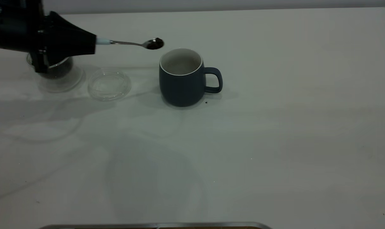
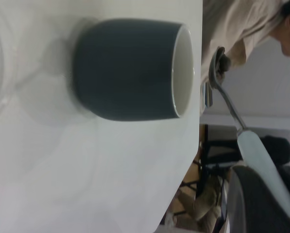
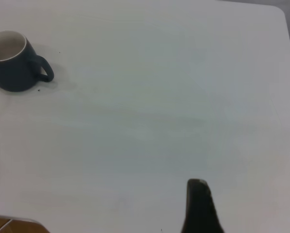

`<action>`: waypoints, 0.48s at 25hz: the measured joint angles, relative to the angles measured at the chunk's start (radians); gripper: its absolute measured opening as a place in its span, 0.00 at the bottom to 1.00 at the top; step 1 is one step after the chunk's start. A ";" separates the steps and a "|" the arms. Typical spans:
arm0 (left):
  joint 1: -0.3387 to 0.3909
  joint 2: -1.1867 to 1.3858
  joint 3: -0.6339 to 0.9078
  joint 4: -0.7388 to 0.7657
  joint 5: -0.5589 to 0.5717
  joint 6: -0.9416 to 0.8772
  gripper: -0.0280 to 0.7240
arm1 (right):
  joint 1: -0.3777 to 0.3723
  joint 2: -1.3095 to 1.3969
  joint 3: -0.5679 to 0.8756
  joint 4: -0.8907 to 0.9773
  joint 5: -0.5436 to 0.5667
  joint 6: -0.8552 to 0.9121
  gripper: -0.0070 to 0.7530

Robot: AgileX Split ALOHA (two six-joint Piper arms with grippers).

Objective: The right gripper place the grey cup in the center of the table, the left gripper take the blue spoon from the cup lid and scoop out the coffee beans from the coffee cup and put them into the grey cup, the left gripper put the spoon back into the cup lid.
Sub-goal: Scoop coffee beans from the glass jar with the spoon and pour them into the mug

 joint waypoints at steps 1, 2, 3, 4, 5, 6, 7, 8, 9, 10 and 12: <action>-0.010 0.000 0.000 -0.005 0.000 0.008 0.21 | 0.000 0.000 0.000 0.000 0.000 0.000 0.71; -0.022 0.000 0.000 -0.015 0.000 0.016 0.21 | 0.000 0.000 0.000 0.000 0.000 0.000 0.71; -0.031 0.000 0.000 -0.024 0.000 0.020 0.21 | 0.000 0.000 0.000 0.000 0.000 0.000 0.71; -0.037 0.000 0.000 -0.031 0.000 0.025 0.21 | 0.000 0.000 0.000 0.000 0.000 0.000 0.71; -0.043 0.000 0.000 -0.040 0.000 0.031 0.21 | 0.000 0.000 0.000 0.000 0.000 0.000 0.71; -0.047 0.000 0.000 -0.046 0.000 0.039 0.21 | 0.000 0.000 0.000 0.000 0.000 0.000 0.71; -0.048 0.000 0.000 -0.048 0.000 0.046 0.21 | 0.000 0.000 0.000 0.000 0.000 0.000 0.71; -0.049 0.000 0.000 -0.048 0.000 0.048 0.21 | 0.000 0.000 0.000 0.000 0.000 0.000 0.71; -0.049 0.000 0.000 -0.048 0.000 0.050 0.21 | 0.000 0.000 0.000 0.000 0.000 0.000 0.71; -0.049 0.000 0.000 -0.048 0.000 0.054 0.21 | 0.000 0.000 0.000 0.000 0.000 0.000 0.71; -0.049 0.000 0.000 -0.048 -0.001 0.071 0.21 | 0.000 0.000 0.000 0.000 0.000 0.000 0.71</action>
